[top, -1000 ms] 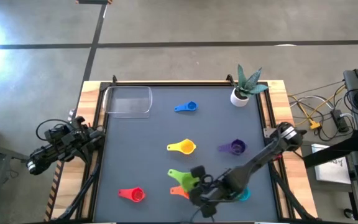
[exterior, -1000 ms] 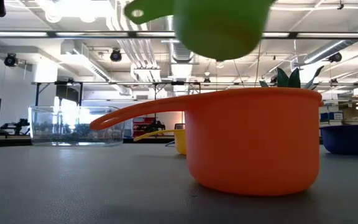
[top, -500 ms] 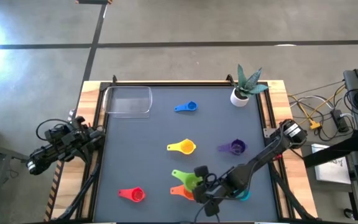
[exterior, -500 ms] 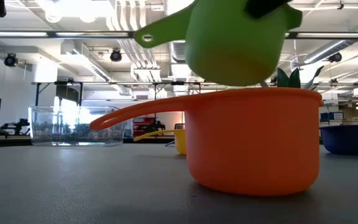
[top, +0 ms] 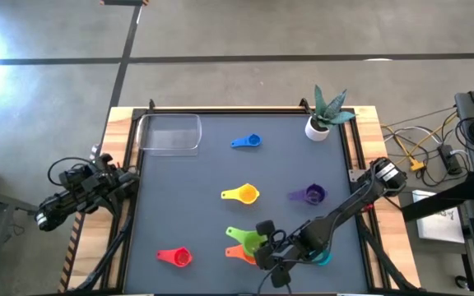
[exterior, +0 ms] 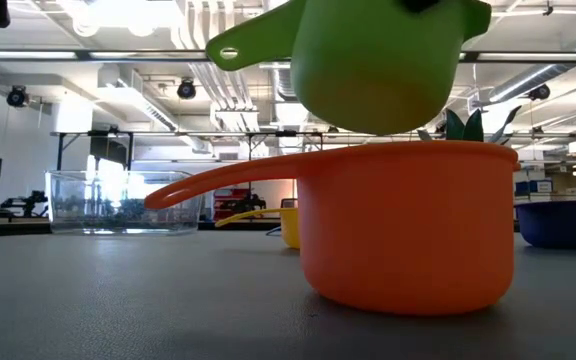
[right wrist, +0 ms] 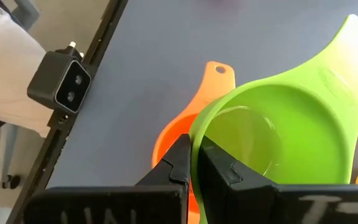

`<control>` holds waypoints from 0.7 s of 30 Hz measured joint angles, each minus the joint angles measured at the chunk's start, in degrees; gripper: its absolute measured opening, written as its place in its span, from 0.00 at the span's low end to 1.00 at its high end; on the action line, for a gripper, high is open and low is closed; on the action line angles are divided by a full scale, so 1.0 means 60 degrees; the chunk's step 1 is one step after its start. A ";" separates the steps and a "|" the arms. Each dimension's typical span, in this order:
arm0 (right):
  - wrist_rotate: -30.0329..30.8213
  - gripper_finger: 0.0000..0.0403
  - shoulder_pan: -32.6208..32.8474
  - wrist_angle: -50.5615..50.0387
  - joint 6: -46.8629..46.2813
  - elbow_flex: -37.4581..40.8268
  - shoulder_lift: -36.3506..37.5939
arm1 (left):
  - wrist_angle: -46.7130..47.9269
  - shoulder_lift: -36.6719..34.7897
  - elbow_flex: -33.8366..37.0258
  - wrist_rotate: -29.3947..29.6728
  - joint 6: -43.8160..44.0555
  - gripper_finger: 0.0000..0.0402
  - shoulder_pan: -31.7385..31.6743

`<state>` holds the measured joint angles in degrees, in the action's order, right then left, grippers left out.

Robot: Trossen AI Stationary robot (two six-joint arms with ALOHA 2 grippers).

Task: Nest measuring cups in basket
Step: Stack the green measuring cup on top of the orange measuring cup

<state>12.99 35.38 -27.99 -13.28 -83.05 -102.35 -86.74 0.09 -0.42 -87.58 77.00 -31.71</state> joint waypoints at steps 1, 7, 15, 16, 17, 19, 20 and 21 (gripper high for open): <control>-0.0001 0.02 0.0000 0.0004 0.0019 0.0000 0.0000 | 0.0000 -0.0001 -0.0001 -0.0002 0.0002 0.00 -0.0001; -0.0205 0.02 0.0000 0.0003 0.0080 0.0000 0.0000 | 0.0003 0.0001 0.0001 -0.0003 0.0000 0.00 -0.0002; -0.0509 0.02 0.0000 -0.0007 0.0076 0.0000 -0.0004 | 0.0004 -0.0002 -0.0002 0.0001 0.0003 0.00 0.0002; -0.0519 0.02 0.0000 -0.0011 0.0081 0.0000 -0.0007 | 0.0000 -0.0002 0.0002 -0.0002 0.0002 0.00 0.0002; -0.0520 0.02 0.0000 -0.0011 0.0115 0.0000 -0.0007 | 0.0004 0.0002 0.0001 -0.0001 0.0001 0.00 0.0002; -0.0488 0.02 0.0000 -0.0007 0.0127 0.0000 -0.0011 | 0.0003 0.0001 -0.0001 -0.0001 0.0003 0.00 -0.0001; -0.0476 0.02 0.0000 -0.0007 0.0127 0.0000 -0.0012 | 0.0004 0.0000 -0.0002 -0.0003 0.0001 0.00 0.0000; -0.0445 0.02 0.0000 -0.0004 0.0128 0.0000 -0.0015 | 0.0004 0.0000 -0.0002 -0.0003 0.0001 0.00 0.0000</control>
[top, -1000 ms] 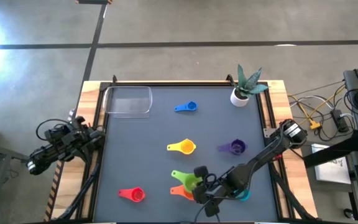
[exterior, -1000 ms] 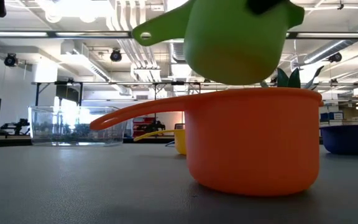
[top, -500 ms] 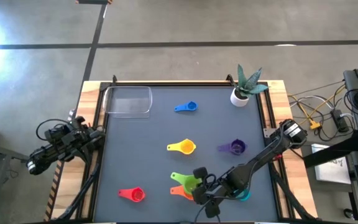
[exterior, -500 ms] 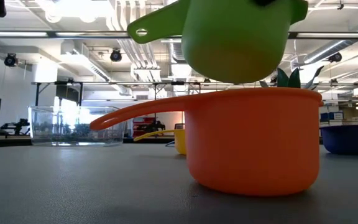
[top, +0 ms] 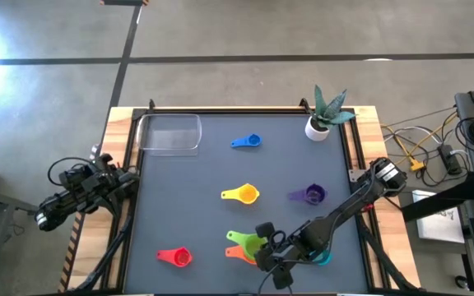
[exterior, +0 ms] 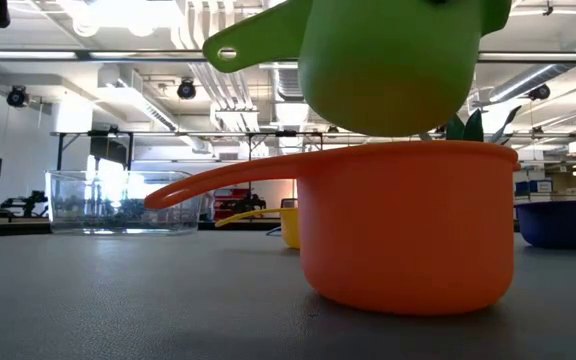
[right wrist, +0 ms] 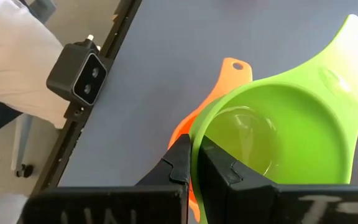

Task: Nest measuring cups in basket
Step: Stack the green measuring cup on top of the orange measuring cup

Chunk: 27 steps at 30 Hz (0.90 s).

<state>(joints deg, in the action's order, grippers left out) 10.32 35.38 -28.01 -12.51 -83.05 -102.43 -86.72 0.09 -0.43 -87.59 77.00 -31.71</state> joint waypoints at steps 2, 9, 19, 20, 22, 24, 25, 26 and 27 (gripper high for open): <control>0.0027 0.02 0.0000 0.0001 0.0003 0.0000 0.0000 | -0.0001 0.0001 0.0003 0.0004 0.0002 0.00 -0.0002; 0.0030 0.02 -0.0025 0.0004 0.0039 0.0000 0.0000 | 0.0000 0.0000 0.0000 0.0002 0.0002 0.00 0.0002; -0.0011 0.02 -0.0078 0.0012 0.0868 0.0000 0.0000 | -0.0002 0.0000 0.0000 0.0001 0.0002 0.00 0.0002; -0.0006 0.02 -0.0099 0.0015 0.0922 0.0000 0.0000 | -0.0002 0.0000 0.0002 0.0002 0.0002 0.00 0.0002; -0.0050 0.02 -0.0136 0.0040 0.1017 0.0000 0.0000 | -0.0004 -0.0002 0.0000 0.0001 0.0001 0.00 -0.0001; -0.0050 0.02 -0.0153 0.0081 0.1102 0.0000 0.0000 | -0.0003 -0.0002 0.0000 0.0000 0.0002 0.00 0.0002; -0.0064 0.02 -0.0153 0.0078 0.1167 0.0000 0.0000 | -0.0001 -0.0002 0.0003 0.0003 -0.0002 0.00 -0.0002; -0.0149 0.02 -0.0153 0.0077 0.1205 0.0000 0.0000 | 0.0000 0.0001 0.0002 0.0001 -0.0002 0.00 0.0001; -0.0222 0.02 -0.0178 0.0077 0.1265 0.0000 0.0000 | 0.0000 0.0000 0.0004 0.0000 0.0002 0.00 0.0000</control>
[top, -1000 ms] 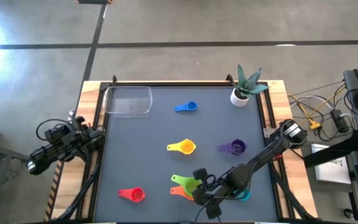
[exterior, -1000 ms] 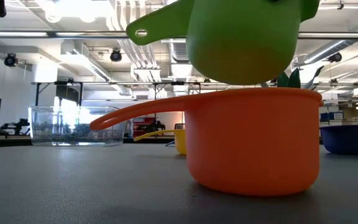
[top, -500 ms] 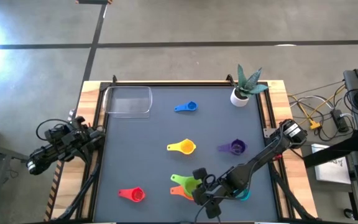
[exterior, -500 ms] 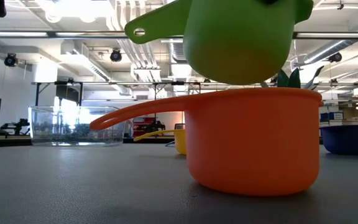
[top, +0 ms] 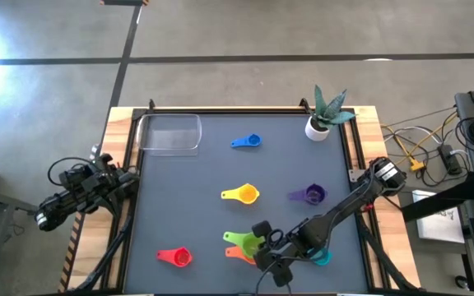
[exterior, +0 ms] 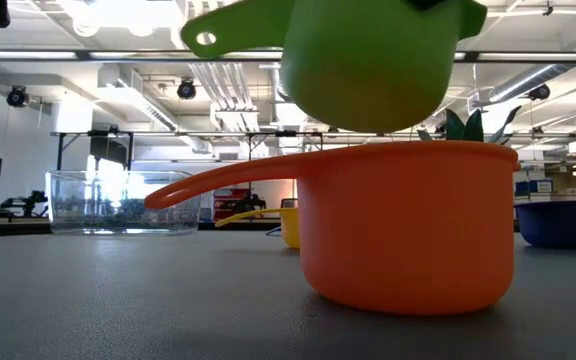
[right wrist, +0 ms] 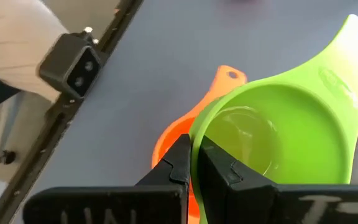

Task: Nest measuring cups in basket
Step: Stack the green measuring cup on top of the orange measuring cup

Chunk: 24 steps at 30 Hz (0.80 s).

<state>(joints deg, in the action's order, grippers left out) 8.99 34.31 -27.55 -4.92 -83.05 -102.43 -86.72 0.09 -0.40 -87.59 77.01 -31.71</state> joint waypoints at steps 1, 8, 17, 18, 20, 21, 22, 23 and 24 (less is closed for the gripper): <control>-0.0036 0.02 -0.0007 0.0000 0.0016 0.0000 0.0000 | -0.0002 0.0002 -0.0004 0.0000 -0.0002 0.00 0.0002; -0.0072 0.02 -0.0037 0.0000 0.0435 0.0000 0.0000 | 0.0000 0.0002 0.0000 0.0003 0.0000 0.00 0.0001; -0.0059 0.02 -0.0078 -0.0087 0.0442 0.0004 0.0000 | 0.0000 -0.0001 -0.0003 0.0001 -0.0004 0.00 -0.0001; -0.0061 0.02 -0.0104 -0.0084 0.0452 0.0004 0.0000 | 0.0000 -0.0001 -0.0003 0.0004 -0.0004 0.00 0.0002; -0.0074 0.02 -0.0166 -0.0087 0.0556 0.0004 0.0000 | 0.0000 -0.0001 -0.0001 0.0003 -0.0003 0.00 -0.0002; -0.0075 0.02 -0.0200 -0.0087 0.0579 0.0004 0.0000 | -0.0004 -0.0001 -0.0003 0.0001 -0.0001 0.00 0.0001; -0.0103 0.02 -0.0239 -0.0093 0.0587 0.0004 0.0000 | 0.0000 0.0002 -0.0004 0.0000 0.0000 0.00 0.0000; -0.0211 0.02 -0.0288 -0.0098 0.0613 0.0004 -0.0002 | -0.0002 0.0001 -0.0003 0.0001 0.0000 0.00 -0.0001; -0.0362 0.02 -0.0341 -0.0080 0.0663 0.0004 -0.0034 | -0.0004 0.0002 0.0000 0.0004 -0.0002 0.00 -0.0002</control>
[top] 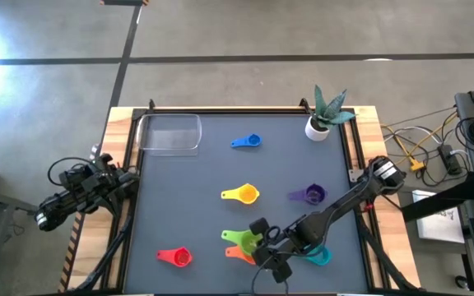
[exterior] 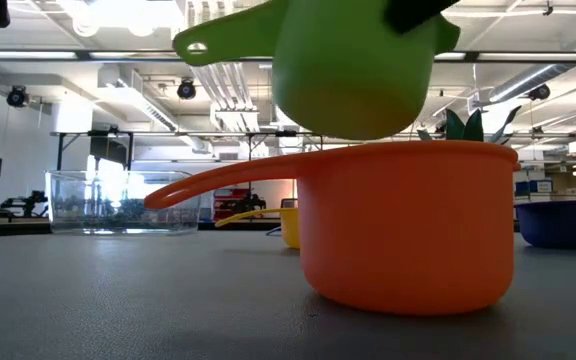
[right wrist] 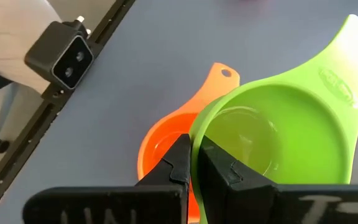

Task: Nest measuring cups in basket
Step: Stack the green measuring cup on top of the orange measuring cup

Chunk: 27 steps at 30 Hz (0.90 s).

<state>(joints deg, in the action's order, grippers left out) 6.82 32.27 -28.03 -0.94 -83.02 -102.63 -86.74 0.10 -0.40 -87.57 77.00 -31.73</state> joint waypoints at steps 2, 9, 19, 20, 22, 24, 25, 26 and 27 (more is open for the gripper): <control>-0.0280 0.02 -0.0083 0.0007 0.0087 0.0000 -0.0114 | 0.0001 -0.0003 -0.0002 -0.0003 0.0001 0.00 0.0001; -0.1152 0.02 -0.0218 -0.0068 0.0105 0.0007 -0.0571 | 0.0001 -0.0004 -0.0004 -0.0003 -0.0002 0.00 0.0000; -0.1203 0.02 -0.0198 -0.0128 -0.0131 0.0007 -0.0542 | 0.0004 -0.0004 -0.0003 -0.0004 0.0002 0.00 0.0004; -0.1222 0.02 -0.0199 -0.0168 -0.0128 0.0007 -0.0542 | 0.0001 -0.0001 -0.0002 -0.0002 0.0000 0.00 0.0002; -0.1220 0.02 -0.0199 -0.0206 -0.0122 0.0007 -0.0542 | 0.0004 -0.0002 -0.0001 -0.0002 0.0001 0.00 0.0000; -0.1218 0.03 -0.0199 -0.0208 -0.0123 0.0007 -0.0542 | 0.0004 0.0000 -0.0004 -0.0004 -0.0002 0.00 0.0003; -0.1215 0.04 -0.0199 -0.0208 -0.0133 0.0007 -0.0542 | 0.0004 0.0000 -0.0004 0.0000 -0.0002 0.00 0.0003; -0.1214 0.06 -0.0199 -0.0208 -0.0165 0.0007 -0.0542 | 0.0004 -0.0004 -0.0003 -0.0004 -0.0001 0.00 0.0003; -0.1214 0.08 -0.0199 -0.0208 -0.0217 0.0007 -0.0542 | 0.0004 -0.0004 -0.0001 -0.0004 -0.0001 0.00 0.0004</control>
<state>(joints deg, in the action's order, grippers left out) -0.47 31.07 -29.28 -2.24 -82.98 -105.89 -86.72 0.08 -0.41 -87.59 77.00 -31.70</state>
